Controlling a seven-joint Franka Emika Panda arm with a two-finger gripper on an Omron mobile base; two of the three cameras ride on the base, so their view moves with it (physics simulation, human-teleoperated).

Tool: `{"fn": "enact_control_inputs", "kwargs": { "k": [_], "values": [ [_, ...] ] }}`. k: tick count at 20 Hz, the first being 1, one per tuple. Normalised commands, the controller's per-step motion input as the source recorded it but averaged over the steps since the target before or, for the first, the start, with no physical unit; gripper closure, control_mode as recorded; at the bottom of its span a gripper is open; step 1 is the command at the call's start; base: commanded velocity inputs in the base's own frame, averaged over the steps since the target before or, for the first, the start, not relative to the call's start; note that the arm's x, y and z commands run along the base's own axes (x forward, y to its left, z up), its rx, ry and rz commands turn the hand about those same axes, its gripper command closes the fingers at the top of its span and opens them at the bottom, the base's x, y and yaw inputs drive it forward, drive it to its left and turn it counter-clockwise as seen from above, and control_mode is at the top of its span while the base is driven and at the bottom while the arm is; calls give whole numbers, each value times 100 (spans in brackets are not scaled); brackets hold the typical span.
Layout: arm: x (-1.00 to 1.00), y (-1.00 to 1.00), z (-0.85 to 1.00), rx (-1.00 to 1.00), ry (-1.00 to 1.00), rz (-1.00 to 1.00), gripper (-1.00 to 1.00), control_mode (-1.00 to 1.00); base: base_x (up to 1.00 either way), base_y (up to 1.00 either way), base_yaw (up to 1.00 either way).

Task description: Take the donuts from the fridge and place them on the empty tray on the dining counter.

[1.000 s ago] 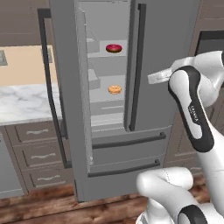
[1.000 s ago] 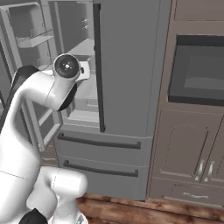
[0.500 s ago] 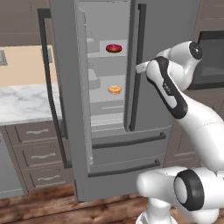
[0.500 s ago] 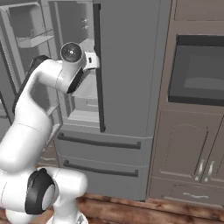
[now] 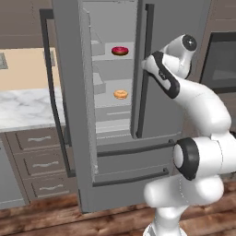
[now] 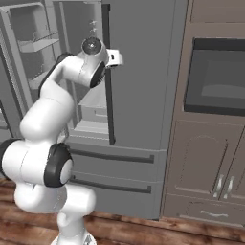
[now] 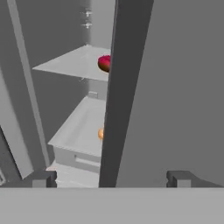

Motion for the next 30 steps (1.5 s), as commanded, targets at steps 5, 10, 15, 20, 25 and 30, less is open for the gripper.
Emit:
{"fn": "enact_control_inputs", "kwargs": {
  "k": [5, 10, 15, 20, 25, 30],
  "values": [
    [50, 0, -26, 0, -18, 0, -100, -100, 0, 0, 0],
    [29, 0, -27, 0, -33, 0, -100, -100, 0, 0, 0],
    [68, 0, -22, 0, -17, 0, -100, -100, 0, 0, 0],
    [100, 0, -2, 5, 7, 0, -100, -100, 0, 0, 0],
    [100, 0, 0, 7, 24, 0, 100, -100, 0, 0, 0],
    [24, -32, 29, 0, 45, 2, 100, -100, 0, 0, 0]
  ]
}}
